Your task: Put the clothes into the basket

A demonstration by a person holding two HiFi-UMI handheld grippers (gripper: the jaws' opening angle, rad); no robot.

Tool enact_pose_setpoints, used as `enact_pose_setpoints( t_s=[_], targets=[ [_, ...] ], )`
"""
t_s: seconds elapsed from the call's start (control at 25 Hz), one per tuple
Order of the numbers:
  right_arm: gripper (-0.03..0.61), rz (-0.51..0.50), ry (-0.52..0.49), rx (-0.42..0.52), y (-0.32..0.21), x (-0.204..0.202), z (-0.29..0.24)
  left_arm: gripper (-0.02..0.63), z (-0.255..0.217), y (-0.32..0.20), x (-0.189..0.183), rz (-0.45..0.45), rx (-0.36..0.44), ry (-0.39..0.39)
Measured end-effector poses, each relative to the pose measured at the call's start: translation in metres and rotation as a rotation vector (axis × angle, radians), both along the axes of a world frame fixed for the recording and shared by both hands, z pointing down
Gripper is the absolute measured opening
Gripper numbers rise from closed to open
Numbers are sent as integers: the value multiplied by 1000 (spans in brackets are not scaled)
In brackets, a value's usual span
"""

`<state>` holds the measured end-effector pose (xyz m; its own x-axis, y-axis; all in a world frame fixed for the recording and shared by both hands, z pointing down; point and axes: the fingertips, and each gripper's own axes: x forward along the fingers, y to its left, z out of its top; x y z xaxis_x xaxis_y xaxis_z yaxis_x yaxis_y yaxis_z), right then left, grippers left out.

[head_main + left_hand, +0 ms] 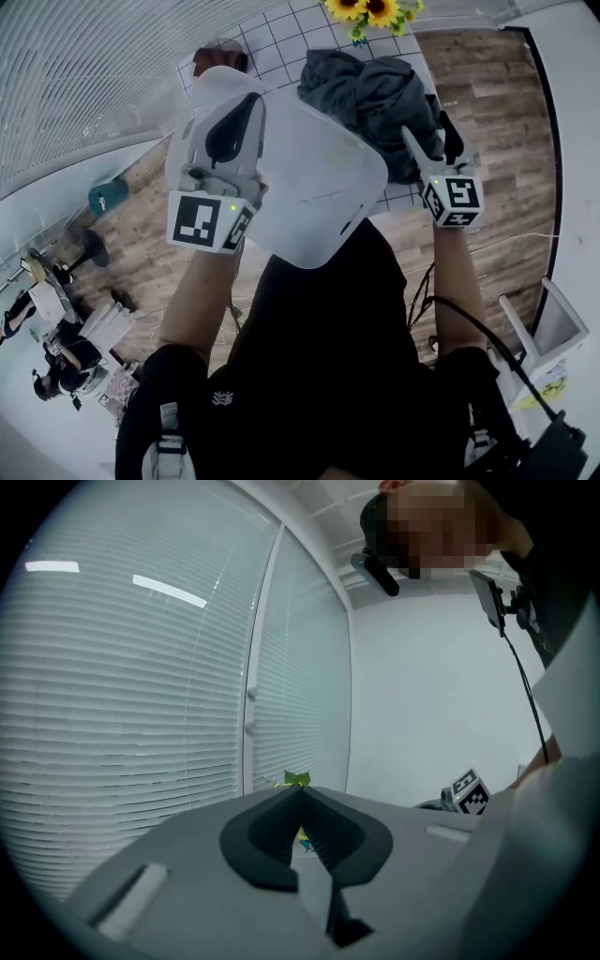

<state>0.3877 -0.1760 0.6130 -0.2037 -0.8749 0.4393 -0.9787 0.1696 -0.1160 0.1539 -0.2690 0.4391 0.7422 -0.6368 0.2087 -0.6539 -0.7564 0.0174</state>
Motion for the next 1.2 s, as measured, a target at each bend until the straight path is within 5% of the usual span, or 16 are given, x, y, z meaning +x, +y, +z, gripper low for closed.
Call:
enact_pose_setpoints(
  t_s=[0.24,0.76,0.88,1.12,1.2],
  targets=[
    [443,-48,-43,-54,-9,-8,20,5,7,5,0,-11,-20,-19],
    [445,-90,-47,-183,-23,-23,66,5,13,3,-23,-90,-26,-51],
    [393,-114,-58,-221,-23,-26,74,5,14,3,-27,-102,-34,-55],
    [117,-142,-43,-272,-21,-26,85,5,12,5,-31,-118,-40,-56],
    [90,-146,-42,-260,-21,-28,81,5,9,6,-35,-127,-35,-50]
  ],
)
